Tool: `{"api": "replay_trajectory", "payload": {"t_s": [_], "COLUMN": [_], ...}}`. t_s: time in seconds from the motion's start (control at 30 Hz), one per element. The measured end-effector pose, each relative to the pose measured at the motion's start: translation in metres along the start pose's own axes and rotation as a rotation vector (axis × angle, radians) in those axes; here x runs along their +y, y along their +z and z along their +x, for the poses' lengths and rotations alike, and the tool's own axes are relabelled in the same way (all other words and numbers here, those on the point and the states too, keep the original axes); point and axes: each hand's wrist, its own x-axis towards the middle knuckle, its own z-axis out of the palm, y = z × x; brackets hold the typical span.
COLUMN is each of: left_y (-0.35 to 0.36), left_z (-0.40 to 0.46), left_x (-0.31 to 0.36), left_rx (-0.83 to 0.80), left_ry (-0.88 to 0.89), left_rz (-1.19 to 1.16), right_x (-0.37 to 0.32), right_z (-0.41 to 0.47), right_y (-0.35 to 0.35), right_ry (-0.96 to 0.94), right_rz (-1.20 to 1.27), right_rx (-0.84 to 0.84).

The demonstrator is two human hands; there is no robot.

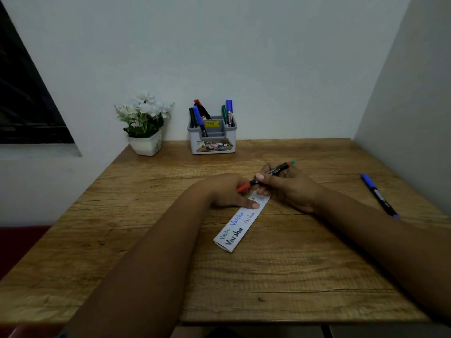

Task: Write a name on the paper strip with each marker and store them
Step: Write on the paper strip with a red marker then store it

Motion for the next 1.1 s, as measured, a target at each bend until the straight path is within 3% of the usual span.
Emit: {"api": "replay_trajectory", "payload": {"t_s": [0.13,0.4,0.5,0.6,0.63,0.73,0.8,1.0,1.1], "left_y": [0.003,0.002,0.0,0.002,0.002,-0.001,-0.003,-0.005,-0.005], "left_z": [0.0,-0.008,-0.008,-0.004,-0.004,-0.004,-0.006,-0.006,-0.003], "left_x": [-0.001,0.002,0.002,-0.006,-0.008,-0.012,-0.01,-0.01,-0.01], "left_rx": [0.018,0.039,0.054,0.071,0.072,0.049,0.036,0.002,0.0], "left_ry": [0.001,0.067,0.035,0.001,0.006,0.048,0.067,0.065,0.069], "left_rz": [-0.021,-0.097,-0.114,-0.12,-0.133,-0.149,-0.12,-0.103,-0.104], "right_x": [0.001,-0.005,-0.026,-0.059,-0.068,-0.087,-0.096,-0.109,-0.112], "right_z": [0.003,0.015,0.024,0.037,0.045,0.082,0.105,0.151,0.167], "right_y": [0.009,0.026,0.025,0.022,0.02,0.01,0.006,-0.004,-0.003], "right_ry": [-0.091,-0.127,-0.021,0.009,0.009,-0.017,-0.005,-0.124,-0.088], "right_rz": [-0.144,-0.516,-0.42,-0.23,-0.343,-1.024,-1.276,-1.247,-1.206], "right_rx": [0.058,-0.009,0.031,0.21,0.28,0.377,0.391,0.534,0.476]}}
